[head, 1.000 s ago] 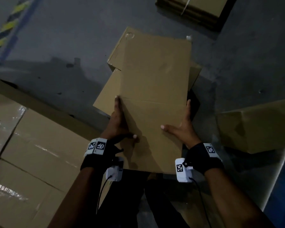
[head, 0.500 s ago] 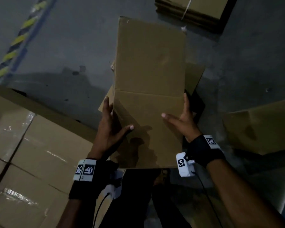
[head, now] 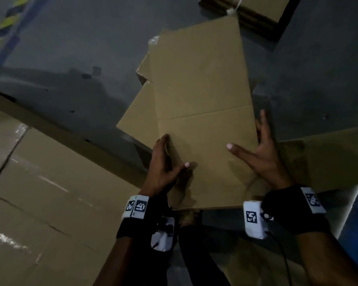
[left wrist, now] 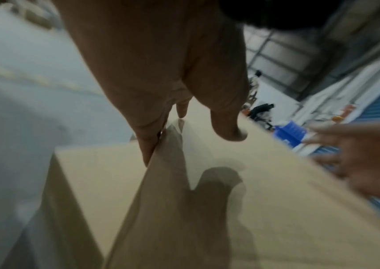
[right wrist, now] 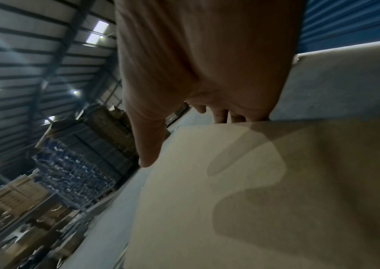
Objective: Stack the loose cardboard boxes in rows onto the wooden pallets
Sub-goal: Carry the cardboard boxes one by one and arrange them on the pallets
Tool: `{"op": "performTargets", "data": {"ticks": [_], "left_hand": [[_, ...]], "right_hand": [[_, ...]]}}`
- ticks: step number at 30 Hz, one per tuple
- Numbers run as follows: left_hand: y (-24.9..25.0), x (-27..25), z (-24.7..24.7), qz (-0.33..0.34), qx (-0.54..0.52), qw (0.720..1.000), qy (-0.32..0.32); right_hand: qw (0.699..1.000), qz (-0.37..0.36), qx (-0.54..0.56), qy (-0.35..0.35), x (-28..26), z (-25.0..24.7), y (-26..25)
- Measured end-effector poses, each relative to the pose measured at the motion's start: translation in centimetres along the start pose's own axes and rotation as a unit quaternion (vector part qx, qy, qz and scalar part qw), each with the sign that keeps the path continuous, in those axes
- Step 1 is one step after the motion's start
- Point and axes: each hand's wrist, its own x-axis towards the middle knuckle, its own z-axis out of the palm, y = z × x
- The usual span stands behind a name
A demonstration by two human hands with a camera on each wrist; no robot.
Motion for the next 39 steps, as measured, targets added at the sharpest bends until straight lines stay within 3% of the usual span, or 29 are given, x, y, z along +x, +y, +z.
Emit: {"op": "performTargets", "data": {"ticks": [4,9,12,15,18,22,25,27,29,33,39], "left_hand": [[-0.3,0.9,1.1,-0.054,-0.045,0.997,-0.01],[0.0,2.0,-0.6,-0.142,0.056,0.988,-0.028],[2.5,1.4,-0.6,-0.074,0.093,0.993,0.003],[5.1,1.1,-0.3,0.017,0.032,0.997,0.062],[5.2,1.1,-1.1,0.066,0.054,0.992,0.097],[5.0,0.1,-1.1,0.067,0.119,0.987,0.083],[5.2,0.0,-0.7,0.064,0.128,0.986,0.086],[5.3,0.1,-0.6,0.059,0.124,0.987,0.087],[5.3,0.0,-0.5,0.054,0.115,0.988,0.087],[5.3,0.0,-0.5,0.06,0.1,0.99,0.084],[2.9,1.4,-1.1,0.069,0.039,0.997,0.024]], "right_hand": [[0.998,-0.052,-0.039,0.011,-1.2,0.5,0.0],[0.995,-0.079,-0.051,-0.025,-3.4,4.1,-1.9],[0.993,-0.08,-0.019,-0.082,-4.4,6.6,-2.8],[0.989,-0.102,0.006,-0.103,-4.7,8.5,-2.4],[0.991,-0.124,0.005,-0.05,-4.6,8.6,-2.2],[0.992,-0.109,0.006,0.069,-3.5,6.9,-1.1],[0.988,-0.023,-0.066,0.138,-0.8,5.3,1.6],[0.986,0.102,-0.078,0.105,0.8,4.1,2.7],[0.982,0.172,-0.054,0.05,1.5,3.4,3.6],[0.983,0.183,0.016,0.026,1.3,3.1,4.7],[0.983,0.153,0.046,0.094,-0.7,1.0,5.3]]}}
